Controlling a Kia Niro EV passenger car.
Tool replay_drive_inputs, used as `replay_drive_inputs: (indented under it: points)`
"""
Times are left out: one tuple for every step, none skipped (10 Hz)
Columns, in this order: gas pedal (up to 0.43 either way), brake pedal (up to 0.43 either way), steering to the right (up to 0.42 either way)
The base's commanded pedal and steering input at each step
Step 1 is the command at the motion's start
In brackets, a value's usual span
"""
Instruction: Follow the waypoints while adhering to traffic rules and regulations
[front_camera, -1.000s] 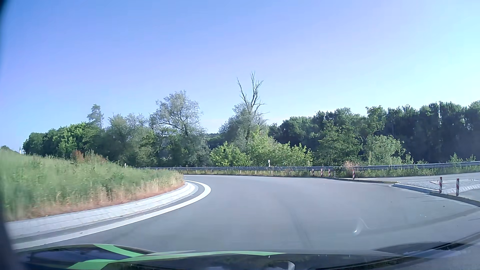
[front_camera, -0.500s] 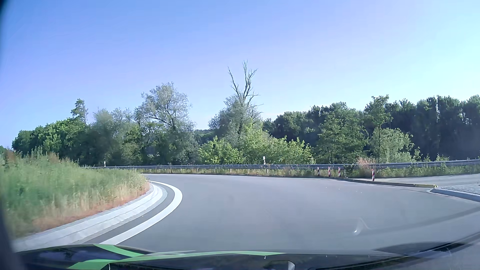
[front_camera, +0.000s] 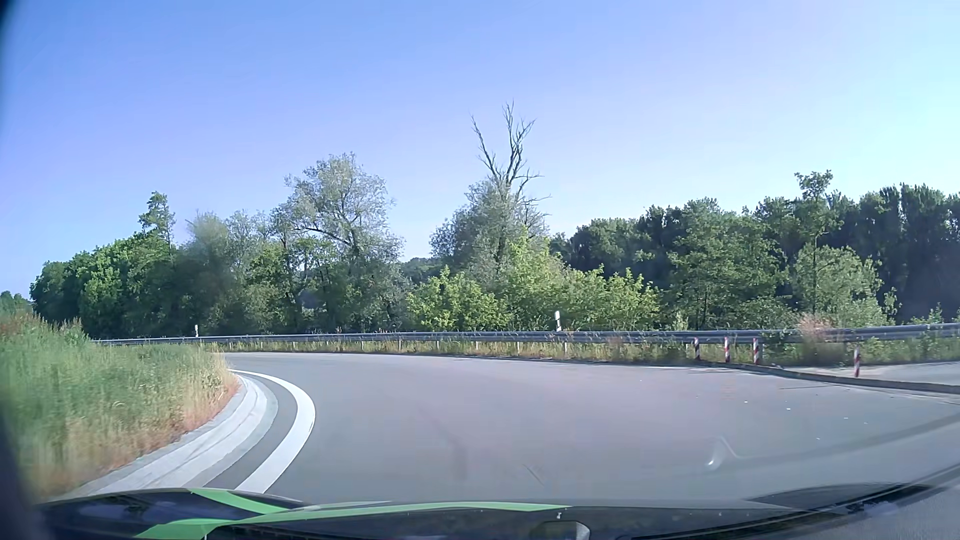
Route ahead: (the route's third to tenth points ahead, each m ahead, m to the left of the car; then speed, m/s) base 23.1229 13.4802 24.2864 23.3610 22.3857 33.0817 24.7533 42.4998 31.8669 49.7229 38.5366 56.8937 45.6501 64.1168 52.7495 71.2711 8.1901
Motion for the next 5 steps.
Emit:
replay_drive_inputs:
  points:
    - [0.087, 0.0, -0.113]
    - [0.087, 0.0, -0.132]
    - [0.087, 0.0, -0.15]
    - [0.087, 0.0, -0.169]
    - [0.087, 0.0, -0.181]
